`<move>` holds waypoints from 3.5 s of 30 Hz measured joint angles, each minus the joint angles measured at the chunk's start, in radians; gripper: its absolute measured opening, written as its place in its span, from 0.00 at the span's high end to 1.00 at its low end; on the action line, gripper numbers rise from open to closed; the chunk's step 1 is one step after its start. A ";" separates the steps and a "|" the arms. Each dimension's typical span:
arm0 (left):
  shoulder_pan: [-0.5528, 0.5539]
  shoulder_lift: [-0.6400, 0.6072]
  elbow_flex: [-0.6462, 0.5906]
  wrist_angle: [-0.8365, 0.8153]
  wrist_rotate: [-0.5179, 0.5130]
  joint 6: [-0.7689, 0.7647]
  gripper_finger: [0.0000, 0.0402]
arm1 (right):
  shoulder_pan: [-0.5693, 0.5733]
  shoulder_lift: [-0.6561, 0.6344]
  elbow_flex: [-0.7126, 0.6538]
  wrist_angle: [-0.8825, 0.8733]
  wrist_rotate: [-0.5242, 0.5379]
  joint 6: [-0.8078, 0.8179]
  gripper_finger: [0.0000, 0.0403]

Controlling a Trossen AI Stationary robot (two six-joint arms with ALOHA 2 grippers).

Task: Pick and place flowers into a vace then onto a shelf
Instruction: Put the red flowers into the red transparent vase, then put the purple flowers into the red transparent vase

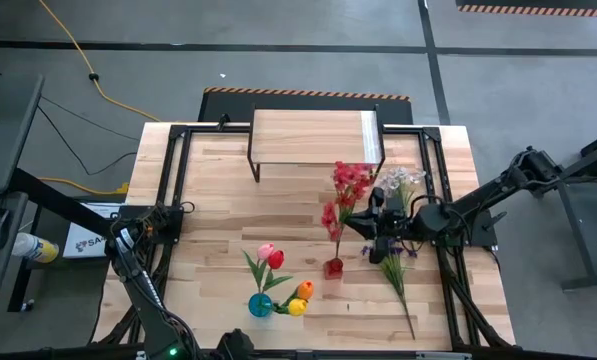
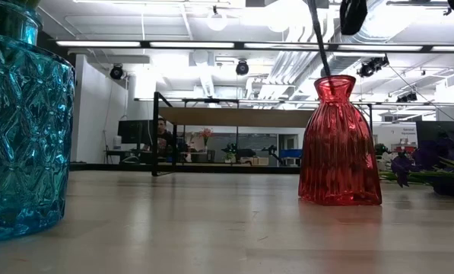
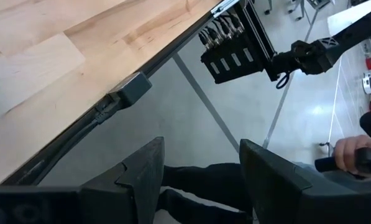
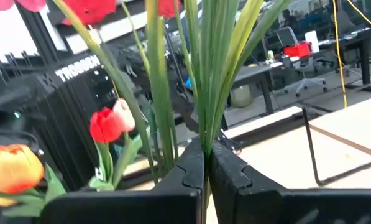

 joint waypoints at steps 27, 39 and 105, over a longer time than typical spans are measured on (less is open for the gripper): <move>0.000 0.000 0.000 -0.002 -0.002 -0.001 0.41 | -0.002 0.001 0.000 -0.156 -0.059 0.005 0.94; 0.000 0.000 0.000 -0.002 -0.002 -0.001 0.41 | -0.036 0.001 0.000 -0.249 -0.247 0.078 0.76; 0.000 0.000 0.000 -0.012 -0.008 0.008 0.41 | 0.177 -0.009 0.000 -1.208 -0.732 1.131 0.53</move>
